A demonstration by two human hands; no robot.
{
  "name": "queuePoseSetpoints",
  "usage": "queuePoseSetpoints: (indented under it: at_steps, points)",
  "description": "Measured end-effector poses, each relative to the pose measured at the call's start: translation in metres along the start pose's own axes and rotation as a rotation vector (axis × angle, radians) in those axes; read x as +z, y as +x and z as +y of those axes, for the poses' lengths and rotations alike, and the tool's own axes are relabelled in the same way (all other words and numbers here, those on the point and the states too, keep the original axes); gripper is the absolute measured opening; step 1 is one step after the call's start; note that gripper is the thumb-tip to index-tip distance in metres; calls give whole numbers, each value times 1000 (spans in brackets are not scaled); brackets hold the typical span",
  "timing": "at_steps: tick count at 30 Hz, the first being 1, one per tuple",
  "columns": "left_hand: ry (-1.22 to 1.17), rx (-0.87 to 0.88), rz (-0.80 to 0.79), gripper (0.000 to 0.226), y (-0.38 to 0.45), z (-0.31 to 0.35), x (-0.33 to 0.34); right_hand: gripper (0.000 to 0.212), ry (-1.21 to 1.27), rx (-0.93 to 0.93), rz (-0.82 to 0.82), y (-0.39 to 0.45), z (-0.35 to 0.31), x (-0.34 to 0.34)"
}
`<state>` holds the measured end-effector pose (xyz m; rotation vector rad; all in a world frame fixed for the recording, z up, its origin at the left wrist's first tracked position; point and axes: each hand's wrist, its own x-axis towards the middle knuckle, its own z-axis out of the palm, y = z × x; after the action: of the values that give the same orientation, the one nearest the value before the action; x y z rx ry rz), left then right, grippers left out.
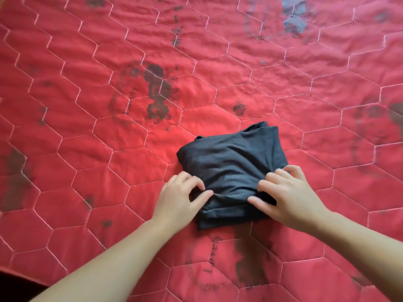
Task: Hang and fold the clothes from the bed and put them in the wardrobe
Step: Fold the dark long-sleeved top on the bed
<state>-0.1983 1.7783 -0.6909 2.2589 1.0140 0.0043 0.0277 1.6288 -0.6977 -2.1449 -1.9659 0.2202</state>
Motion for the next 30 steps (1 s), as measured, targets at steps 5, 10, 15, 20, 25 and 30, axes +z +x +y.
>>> queuePoseSetpoints:
  at_steps: [5,10,15,20,25,30]
  points:
    - [-335,-367,239,51,19,22,16,58,93,634,-63,32,-1,-2]
    - [-647,-885,387,56,38,46,26,76,518,1072,-73,52,-2,4]
    - [-656,-952,203,59,40,52,22,40,788,1082,-80,50,-1,3]
    - [-735,-892,171,50,46,46,18,20,970,1022,0,35,6,6]
    - [-841,-1024,15,73,40,40,18,21,1102,1050,77,23,5,9]
    - [-1253,-1042,-246,90,39,36,10,19,1284,1082,104,22,0,4]
